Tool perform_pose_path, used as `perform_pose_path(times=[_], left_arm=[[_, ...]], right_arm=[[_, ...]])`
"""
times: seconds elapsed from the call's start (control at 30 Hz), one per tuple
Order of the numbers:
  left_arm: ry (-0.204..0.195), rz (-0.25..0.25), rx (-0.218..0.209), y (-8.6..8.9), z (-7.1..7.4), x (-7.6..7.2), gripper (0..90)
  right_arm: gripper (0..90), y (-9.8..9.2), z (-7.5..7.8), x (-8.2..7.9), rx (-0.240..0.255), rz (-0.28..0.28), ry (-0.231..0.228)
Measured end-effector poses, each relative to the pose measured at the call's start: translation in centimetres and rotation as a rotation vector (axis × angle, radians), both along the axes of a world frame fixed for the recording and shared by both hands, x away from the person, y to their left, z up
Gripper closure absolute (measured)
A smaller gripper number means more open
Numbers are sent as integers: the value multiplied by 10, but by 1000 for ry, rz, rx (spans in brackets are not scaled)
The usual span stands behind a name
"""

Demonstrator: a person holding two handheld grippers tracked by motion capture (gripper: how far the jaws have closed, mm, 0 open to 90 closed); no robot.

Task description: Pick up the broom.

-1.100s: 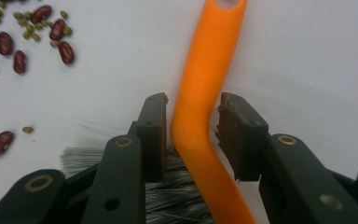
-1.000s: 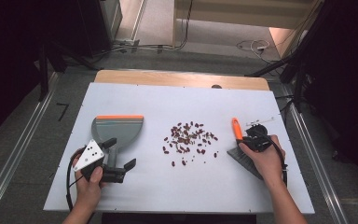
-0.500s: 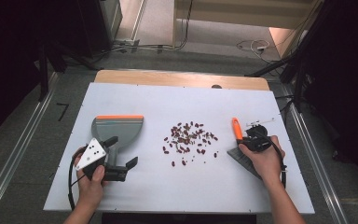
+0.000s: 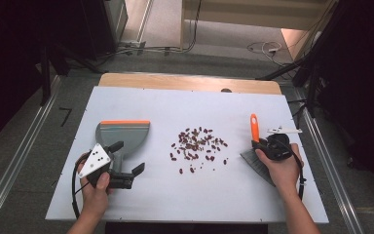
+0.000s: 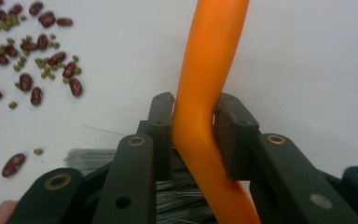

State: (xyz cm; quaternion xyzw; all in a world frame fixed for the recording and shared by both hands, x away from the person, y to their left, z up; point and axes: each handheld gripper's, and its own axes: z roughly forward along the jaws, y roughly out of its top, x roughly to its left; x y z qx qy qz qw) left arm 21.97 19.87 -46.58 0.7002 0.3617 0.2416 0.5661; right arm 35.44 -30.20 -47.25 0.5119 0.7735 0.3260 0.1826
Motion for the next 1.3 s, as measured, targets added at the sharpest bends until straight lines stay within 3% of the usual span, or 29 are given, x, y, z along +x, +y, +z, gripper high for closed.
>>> perform_pose_path(times=[0.07, 0.17, 0.4, 0.57, 0.83, 1.3], left_arm=[[1, 3, 1, 0, 0, 0, 0], [3, 2, 2, 0, -1, 1, 0], [2, -3, 6, -2, -1, 1, 0], [0, 0, 4, -2, 0, 0, 0], [-19, -6, -1, -5, 4, -2, 0], [-54, -30, 24, -16, 14, -3, 0]], right_arm=[[675, -3, -2, 2, 3, 15, 23], [673, 0, -5, 2, -13, 25, 21], [675, -1, -3, -1, 15, 12, -37], [677, -10, 1, -9, 68, -31, -102], [684, -28, 14, -25, 162, -70, -248], [688, -31, 31, -39, 230, -67, -379]])
